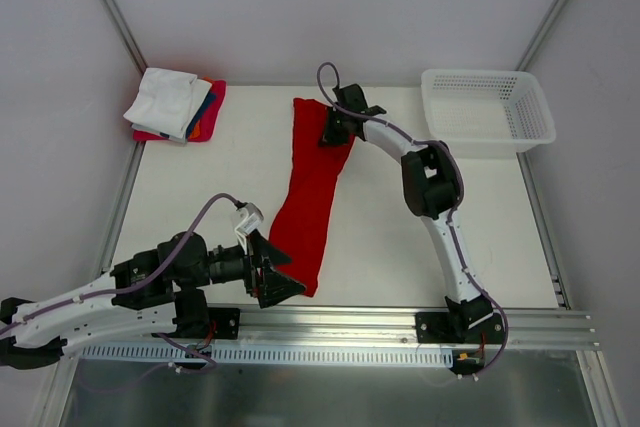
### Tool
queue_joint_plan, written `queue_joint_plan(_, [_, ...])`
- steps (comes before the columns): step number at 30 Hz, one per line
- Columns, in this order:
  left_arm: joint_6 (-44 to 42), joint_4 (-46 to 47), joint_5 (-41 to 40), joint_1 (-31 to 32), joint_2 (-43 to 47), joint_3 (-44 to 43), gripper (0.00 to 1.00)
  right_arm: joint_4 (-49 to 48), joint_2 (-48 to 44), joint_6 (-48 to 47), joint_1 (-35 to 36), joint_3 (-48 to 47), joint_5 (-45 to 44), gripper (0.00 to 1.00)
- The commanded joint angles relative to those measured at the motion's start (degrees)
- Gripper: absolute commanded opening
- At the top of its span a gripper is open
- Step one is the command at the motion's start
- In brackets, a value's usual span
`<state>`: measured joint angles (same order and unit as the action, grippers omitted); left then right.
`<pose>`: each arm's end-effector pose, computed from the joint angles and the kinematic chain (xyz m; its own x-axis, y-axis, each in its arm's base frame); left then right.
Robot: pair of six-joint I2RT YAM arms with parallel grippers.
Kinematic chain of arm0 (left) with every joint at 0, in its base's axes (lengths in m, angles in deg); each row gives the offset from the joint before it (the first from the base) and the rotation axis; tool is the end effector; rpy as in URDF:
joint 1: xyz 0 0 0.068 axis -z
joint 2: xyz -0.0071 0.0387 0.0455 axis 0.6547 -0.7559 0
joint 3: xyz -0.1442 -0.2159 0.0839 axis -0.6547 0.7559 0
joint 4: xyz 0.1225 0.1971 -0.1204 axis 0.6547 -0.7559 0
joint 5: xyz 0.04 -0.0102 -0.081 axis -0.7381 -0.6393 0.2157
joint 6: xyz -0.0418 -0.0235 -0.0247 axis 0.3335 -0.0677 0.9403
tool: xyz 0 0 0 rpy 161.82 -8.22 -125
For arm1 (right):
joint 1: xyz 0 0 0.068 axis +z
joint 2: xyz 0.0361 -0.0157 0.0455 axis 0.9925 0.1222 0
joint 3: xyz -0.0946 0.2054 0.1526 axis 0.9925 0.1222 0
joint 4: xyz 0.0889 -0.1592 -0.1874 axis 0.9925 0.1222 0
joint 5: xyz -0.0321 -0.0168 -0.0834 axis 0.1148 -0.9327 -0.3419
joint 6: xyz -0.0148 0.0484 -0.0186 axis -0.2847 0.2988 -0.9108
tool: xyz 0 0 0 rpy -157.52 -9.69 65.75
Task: Fold and stack the t-shirts
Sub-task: Grab the bottom of the folded rectangular tshirt with both arms
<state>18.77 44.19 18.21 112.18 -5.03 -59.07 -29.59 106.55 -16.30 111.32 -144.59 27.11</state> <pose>0.0353 -0.1092 0.3196 -0.5468 -0.0942 -0.8320 0.7901 0.2708 -0.5499 0.4860 0.2711 0.1597 -0.7343 -0.0989 -0.6716 -0.4262 0.8372 0.3427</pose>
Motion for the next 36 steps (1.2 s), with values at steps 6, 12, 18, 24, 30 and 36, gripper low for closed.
queue_joint_plan(6, [-2.60,2.48,-0.55,0.26,-2.38,-0.70,0.99,1.98,9.30,2.62,1.72,-15.07,5.24,0.01])
queue_joint_plan(12, [-2.78,2.48,-1.51,0.26,-1.24,0.00,0.99,-0.66,11.86,5.78,2.51,-17.44,8.13,0.02])
queue_joint_plan(18, [-3.31,2.30,-1.60,0.26,-0.62,-0.70,0.99,-4.50,-0.32,3.16,3.65,-5.18,3.51,0.84])
queue_joint_plan(24, [-5.59,1.16,-1.77,0.26,0.87,-3.07,0.99,-0.34,-23.77,-1.42,4.01,11.61,-1.61,1.00])
queue_joint_plan(30, [-6.74,-11.30,-11.24,0.26,-1.67,-12.56,0.99,2.69,-47.26,-0.64,6.90,35.60,-10.83,0.99])
queue_joint_plan(36, [13.04,-40.14,-34.41,0.26,-7.20,-22.21,0.99,0.05,-71.79,8.32,12.16,65.22,-17.86,0.99])
